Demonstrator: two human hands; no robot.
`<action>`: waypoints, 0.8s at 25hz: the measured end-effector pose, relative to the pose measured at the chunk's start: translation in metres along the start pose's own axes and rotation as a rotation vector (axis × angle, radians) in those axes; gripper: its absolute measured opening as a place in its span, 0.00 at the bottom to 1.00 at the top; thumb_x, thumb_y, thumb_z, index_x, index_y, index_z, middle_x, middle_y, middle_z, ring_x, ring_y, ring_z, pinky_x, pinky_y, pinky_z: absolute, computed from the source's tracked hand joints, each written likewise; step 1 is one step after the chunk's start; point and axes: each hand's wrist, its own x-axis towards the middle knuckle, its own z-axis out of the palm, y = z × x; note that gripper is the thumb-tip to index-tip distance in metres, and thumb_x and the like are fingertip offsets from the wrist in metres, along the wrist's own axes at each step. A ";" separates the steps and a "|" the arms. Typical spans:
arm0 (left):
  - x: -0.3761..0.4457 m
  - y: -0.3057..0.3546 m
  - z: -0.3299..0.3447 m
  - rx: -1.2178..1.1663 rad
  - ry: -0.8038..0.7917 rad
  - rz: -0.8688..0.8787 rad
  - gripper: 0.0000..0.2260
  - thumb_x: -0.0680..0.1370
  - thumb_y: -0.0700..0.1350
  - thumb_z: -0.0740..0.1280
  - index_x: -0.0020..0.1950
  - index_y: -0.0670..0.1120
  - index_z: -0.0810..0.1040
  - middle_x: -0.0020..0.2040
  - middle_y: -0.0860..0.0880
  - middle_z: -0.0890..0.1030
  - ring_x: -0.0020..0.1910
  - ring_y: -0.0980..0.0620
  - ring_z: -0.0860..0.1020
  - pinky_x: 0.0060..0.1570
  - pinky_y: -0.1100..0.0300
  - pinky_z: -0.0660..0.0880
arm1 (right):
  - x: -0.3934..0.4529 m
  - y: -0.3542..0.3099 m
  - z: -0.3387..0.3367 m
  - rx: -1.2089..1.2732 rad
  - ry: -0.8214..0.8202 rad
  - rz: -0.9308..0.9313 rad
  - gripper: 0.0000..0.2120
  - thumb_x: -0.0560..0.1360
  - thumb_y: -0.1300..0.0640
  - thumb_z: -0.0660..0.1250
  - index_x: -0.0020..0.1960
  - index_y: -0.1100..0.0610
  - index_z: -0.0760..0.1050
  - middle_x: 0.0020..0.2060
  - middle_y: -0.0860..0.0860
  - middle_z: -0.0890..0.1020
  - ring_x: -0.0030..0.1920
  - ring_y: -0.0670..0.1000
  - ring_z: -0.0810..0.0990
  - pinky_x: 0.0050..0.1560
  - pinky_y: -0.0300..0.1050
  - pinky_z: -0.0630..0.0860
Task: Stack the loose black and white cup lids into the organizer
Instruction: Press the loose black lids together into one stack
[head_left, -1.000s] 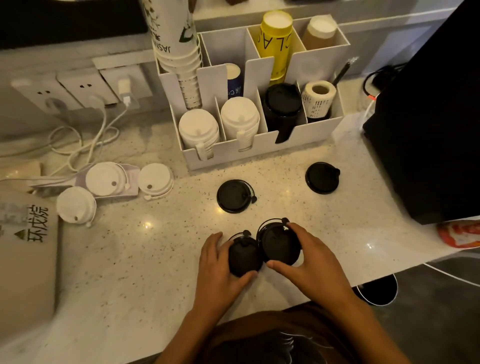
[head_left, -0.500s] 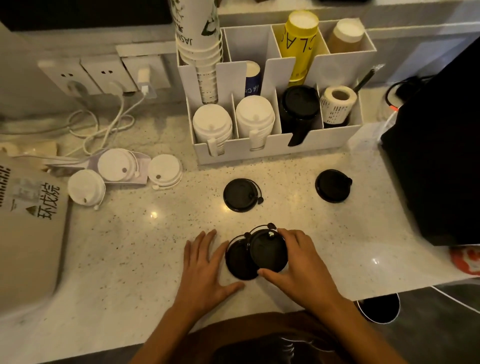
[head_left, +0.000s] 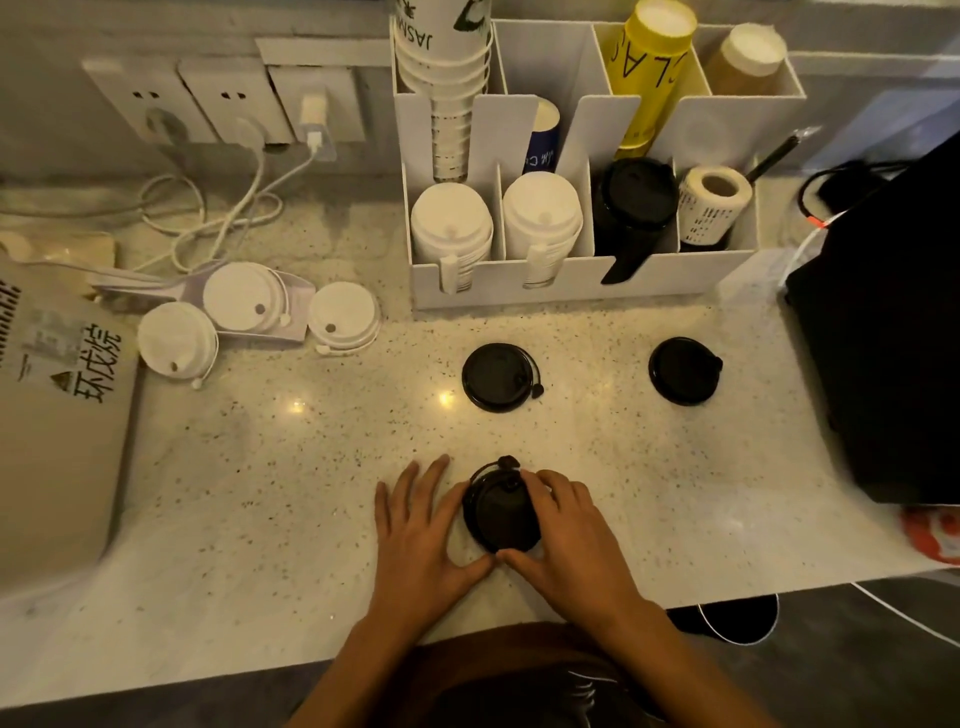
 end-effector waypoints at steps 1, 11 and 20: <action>0.001 0.000 0.000 -0.001 -0.003 -0.006 0.38 0.68 0.74 0.64 0.70 0.52 0.74 0.78 0.46 0.65 0.78 0.39 0.59 0.73 0.32 0.53 | 0.001 0.000 0.000 -0.010 -0.006 -0.006 0.43 0.71 0.36 0.70 0.78 0.51 0.57 0.73 0.50 0.66 0.70 0.52 0.66 0.68 0.44 0.69; -0.003 -0.005 -0.005 0.021 -0.104 0.023 0.44 0.68 0.71 0.66 0.78 0.49 0.63 0.81 0.45 0.56 0.81 0.42 0.50 0.75 0.34 0.45 | 0.006 0.006 0.010 -0.078 0.019 -0.018 0.43 0.70 0.37 0.71 0.78 0.52 0.58 0.72 0.51 0.68 0.66 0.54 0.70 0.61 0.48 0.74; 0.033 0.035 -0.006 -0.222 0.076 -0.301 0.29 0.80 0.55 0.50 0.80 0.46 0.56 0.83 0.45 0.47 0.81 0.47 0.39 0.78 0.44 0.38 | 0.017 0.016 0.007 0.171 0.196 0.167 0.38 0.78 0.35 0.53 0.80 0.51 0.46 0.77 0.55 0.59 0.76 0.56 0.57 0.74 0.52 0.59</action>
